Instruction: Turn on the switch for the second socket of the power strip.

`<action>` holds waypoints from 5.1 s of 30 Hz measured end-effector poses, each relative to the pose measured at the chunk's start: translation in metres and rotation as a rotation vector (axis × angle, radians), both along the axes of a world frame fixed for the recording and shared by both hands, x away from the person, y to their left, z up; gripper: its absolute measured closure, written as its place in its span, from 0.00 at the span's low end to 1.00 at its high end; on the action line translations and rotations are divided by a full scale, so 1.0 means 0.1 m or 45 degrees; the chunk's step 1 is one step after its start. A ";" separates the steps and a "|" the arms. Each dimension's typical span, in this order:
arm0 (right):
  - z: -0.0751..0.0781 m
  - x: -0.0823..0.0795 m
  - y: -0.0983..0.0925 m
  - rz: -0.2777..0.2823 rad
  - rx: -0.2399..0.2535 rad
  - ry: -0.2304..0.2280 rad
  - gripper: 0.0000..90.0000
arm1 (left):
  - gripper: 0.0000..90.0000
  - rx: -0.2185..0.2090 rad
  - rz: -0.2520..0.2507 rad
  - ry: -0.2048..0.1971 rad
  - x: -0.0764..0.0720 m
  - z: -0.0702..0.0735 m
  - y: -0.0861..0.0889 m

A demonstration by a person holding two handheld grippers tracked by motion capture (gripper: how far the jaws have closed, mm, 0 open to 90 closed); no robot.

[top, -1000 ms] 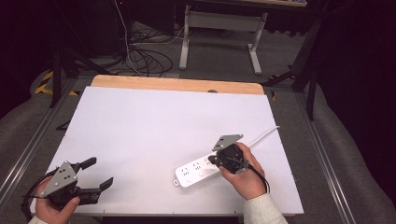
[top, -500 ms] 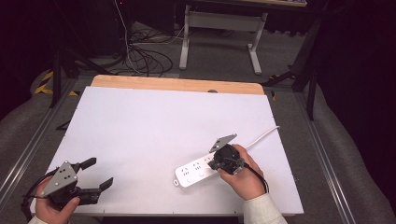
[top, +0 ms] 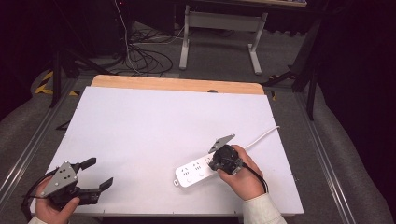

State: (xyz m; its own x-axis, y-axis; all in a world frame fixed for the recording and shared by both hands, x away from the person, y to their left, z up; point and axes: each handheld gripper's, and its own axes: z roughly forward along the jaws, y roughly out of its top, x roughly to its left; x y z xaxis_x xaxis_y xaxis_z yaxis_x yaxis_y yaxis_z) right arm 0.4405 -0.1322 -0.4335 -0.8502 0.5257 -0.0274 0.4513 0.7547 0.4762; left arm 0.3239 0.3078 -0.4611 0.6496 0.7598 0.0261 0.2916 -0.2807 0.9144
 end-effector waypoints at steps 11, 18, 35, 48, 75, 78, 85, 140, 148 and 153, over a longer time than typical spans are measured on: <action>-0.02 -0.01 0.01 -0.010 -0.008 -0.001 1.00 | 0.14 0.003 -0.002 0.001 0.00 0.00 0.00; -0.03 -0.03 0.02 -0.017 -0.023 -0.020 1.00 | 0.14 -0.003 0.001 0.003 0.00 0.00 0.00; -0.06 -0.04 0.01 -0.040 -0.010 -0.019 1.00 | 0.14 -0.001 0.002 0.004 0.00 0.00 0.00; 0.01 -0.07 -0.07 -0.022 0.130 -0.061 1.00 | 0.14 -0.001 0.001 0.002 0.01 0.00 0.01; 0.45 -0.29 -0.17 0.010 0.363 -0.328 1.00 | 0.14 0.003 0.000 0.001 0.00 0.00 0.00; 0.45 -0.30 -0.17 0.012 0.363 -0.330 1.00 | 0.14 0.008 -0.003 -0.002 0.01 0.00 0.00; 0.47 -0.31 -0.18 0.029 0.395 -0.345 1.00 | 0.14 0.001 -0.001 0.003 0.01 0.00 0.00; -0.01 -0.56 -1.31 -0.130 0.733 -0.335 0.15 | 0.08 0.019 -0.051 -0.006 -0.02 0.00 0.01; -0.18 -0.56 -1.42 -0.150 0.698 -0.277 0.12 | 0.08 0.018 -0.050 -0.004 -0.02 0.00 0.02; -0.28 -0.57 -1.46 -0.182 0.716 -0.239 0.12 | 0.08 0.017 -0.048 0.003 -0.02 0.00 0.01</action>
State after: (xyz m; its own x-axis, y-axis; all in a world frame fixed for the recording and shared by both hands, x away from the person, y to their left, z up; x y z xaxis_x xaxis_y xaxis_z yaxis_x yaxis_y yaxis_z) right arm 0.3834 -0.2785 -0.4620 -0.7779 0.6114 0.1449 0.3992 0.3028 0.8654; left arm 0.3219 0.3092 -0.4615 0.6778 0.7344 0.0344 0.2829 -0.3036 0.9098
